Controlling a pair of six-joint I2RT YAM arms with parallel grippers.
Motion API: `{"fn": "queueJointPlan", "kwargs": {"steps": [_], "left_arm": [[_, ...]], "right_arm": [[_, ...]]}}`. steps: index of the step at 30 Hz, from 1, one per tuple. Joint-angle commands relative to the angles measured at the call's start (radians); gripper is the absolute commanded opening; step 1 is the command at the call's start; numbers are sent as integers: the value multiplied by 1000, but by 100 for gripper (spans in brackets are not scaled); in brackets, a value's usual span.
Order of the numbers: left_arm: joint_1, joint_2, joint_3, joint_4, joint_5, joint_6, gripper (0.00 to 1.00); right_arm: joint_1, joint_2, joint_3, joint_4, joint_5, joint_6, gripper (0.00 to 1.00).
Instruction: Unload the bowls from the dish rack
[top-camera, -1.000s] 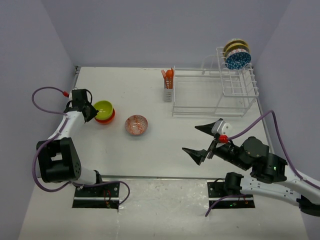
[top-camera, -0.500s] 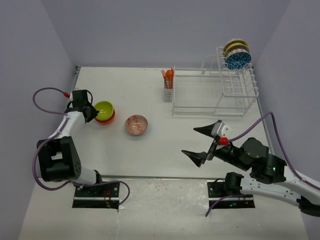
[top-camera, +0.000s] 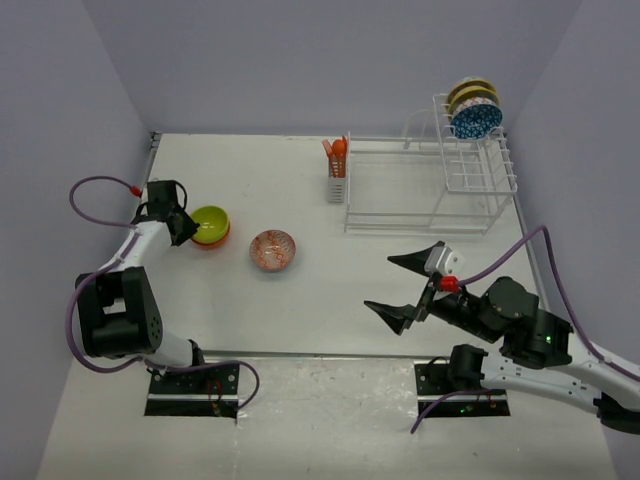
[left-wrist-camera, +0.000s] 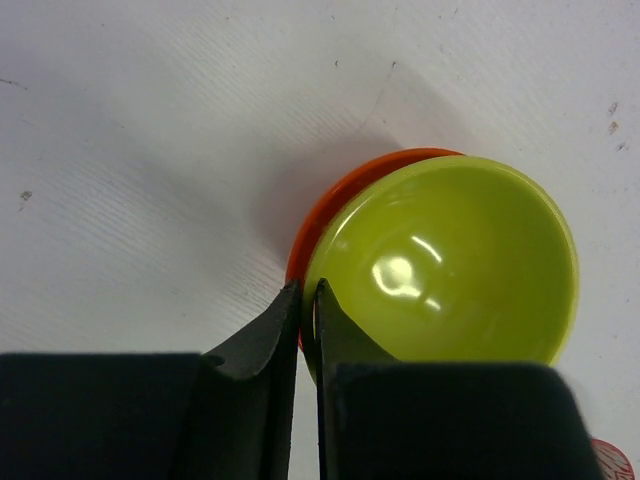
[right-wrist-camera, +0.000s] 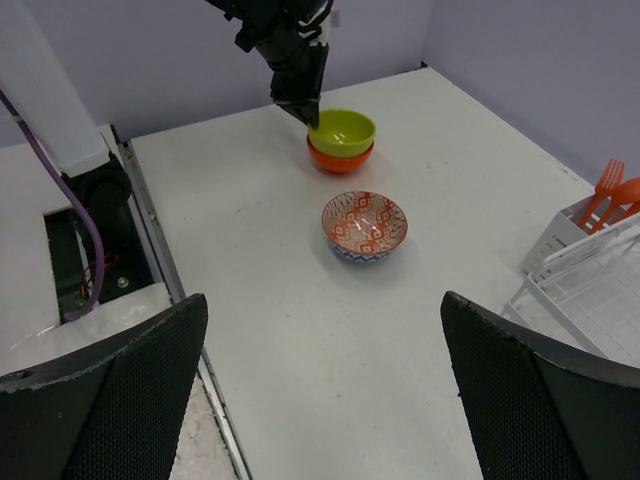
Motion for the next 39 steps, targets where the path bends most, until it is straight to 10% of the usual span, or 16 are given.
{"fn": "queueJointPlan", "kwargs": {"steps": [1, 12, 14, 15, 19, 25, 33, 39], "left_arm": [[-12, -14, 9, 44, -24, 13, 11], [-15, -95, 12, 4, -19, 5, 41], [-15, -136, 13, -7, -13, 7, 57], [-15, -153, 15, -25, -6, 7, 99], [-16, -268, 34, -76, 31, 23, 100], [-68, -532, 102, -218, 106, 140, 100], [-105, -830, 1, -238, 97, 254, 100], [-133, -905, -83, -194, 80, 234, 100]], "right_arm": [[0, -5, -2, 34, -5, -3, 99], [0, 9, -5, 36, 33, -5, 99], [0, 32, -4, 39, 114, 12, 99], [0, 43, -1, 42, 160, 30, 99], [-119, 116, 44, 45, 309, 190, 99], [-636, 237, 147, 144, -156, 509, 99], [-1323, 412, 241, 342, -410, 1117, 99], [-1350, 524, 29, 839, -266, 1487, 90]]}}
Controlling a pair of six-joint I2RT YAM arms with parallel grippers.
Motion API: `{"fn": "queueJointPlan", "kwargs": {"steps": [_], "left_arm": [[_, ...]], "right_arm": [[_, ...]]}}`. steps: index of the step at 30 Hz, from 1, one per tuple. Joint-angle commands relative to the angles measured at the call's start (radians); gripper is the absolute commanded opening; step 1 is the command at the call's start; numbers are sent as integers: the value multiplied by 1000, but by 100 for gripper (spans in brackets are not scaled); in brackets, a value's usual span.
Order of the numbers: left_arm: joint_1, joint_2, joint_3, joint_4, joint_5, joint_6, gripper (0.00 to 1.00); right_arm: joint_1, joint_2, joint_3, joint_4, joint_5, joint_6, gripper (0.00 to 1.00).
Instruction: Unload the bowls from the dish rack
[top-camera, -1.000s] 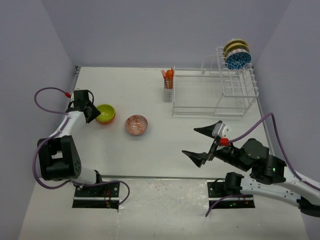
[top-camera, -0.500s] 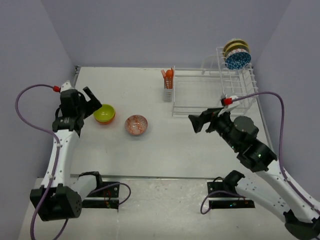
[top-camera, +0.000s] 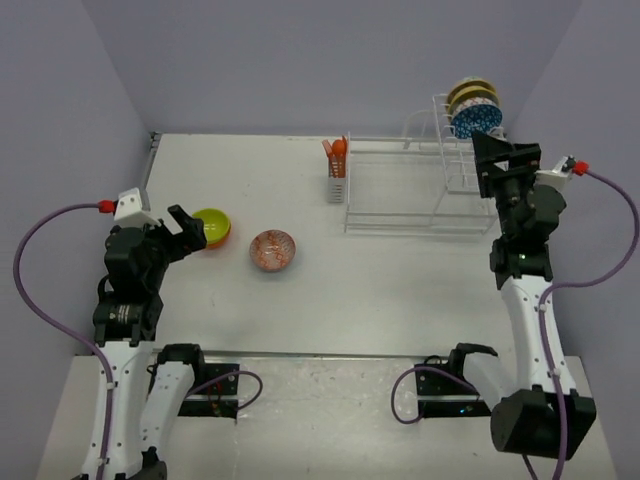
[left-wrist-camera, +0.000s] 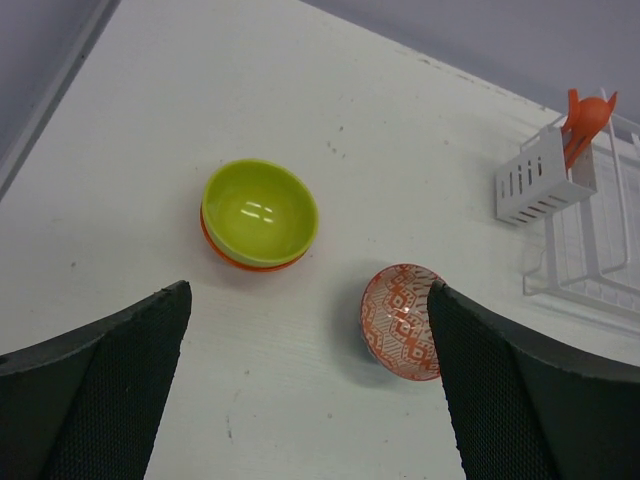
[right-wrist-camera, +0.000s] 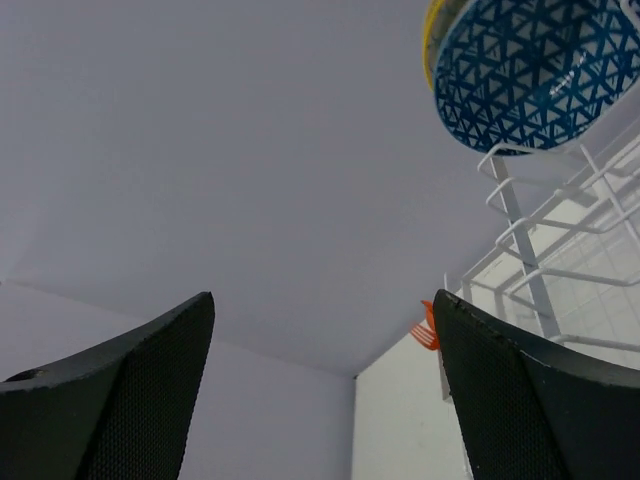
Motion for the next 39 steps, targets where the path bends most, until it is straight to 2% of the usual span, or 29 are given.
{"fn": "queueJointPlan", "kwargs": {"steps": [1, 2, 8, 11, 18, 25, 27, 30, 33, 39], "left_arm": [[-8, -26, -50, 20, -6, 23, 100], [-9, -31, -56, 35, 19, 23, 100], [-77, -50, -56, 28, -3, 18, 100], [-95, -39, -53, 20, -15, 14, 100], [-109, -24, -50, 13, -20, 12, 100], [-109, -8, -52, 16, -10, 12, 100], [-109, -7, -52, 13, -13, 11, 100], [-106, -8, -52, 13, -20, 9, 100], [-103, -5, -52, 13, -23, 9, 100], [-103, -8, -53, 14, -24, 8, 100]], "right_arm": [[-1, 92, -98, 416, 21, 337, 89], [-1, 167, -95, 468, 19, 358, 84], [-1, 359, -4, 513, 94, 337, 75], [-1, 382, 46, 463, 119, 297, 75], [1, 405, 30, 516, 175, 236, 73], [4, 413, 86, 472, 191, 191, 73], [17, 407, 123, 370, 234, 186, 71], [48, 414, 224, 166, 316, 163, 75], [71, 417, 252, 120, 389, 166, 76], [71, 494, 428, -68, 393, 157, 75]]}}
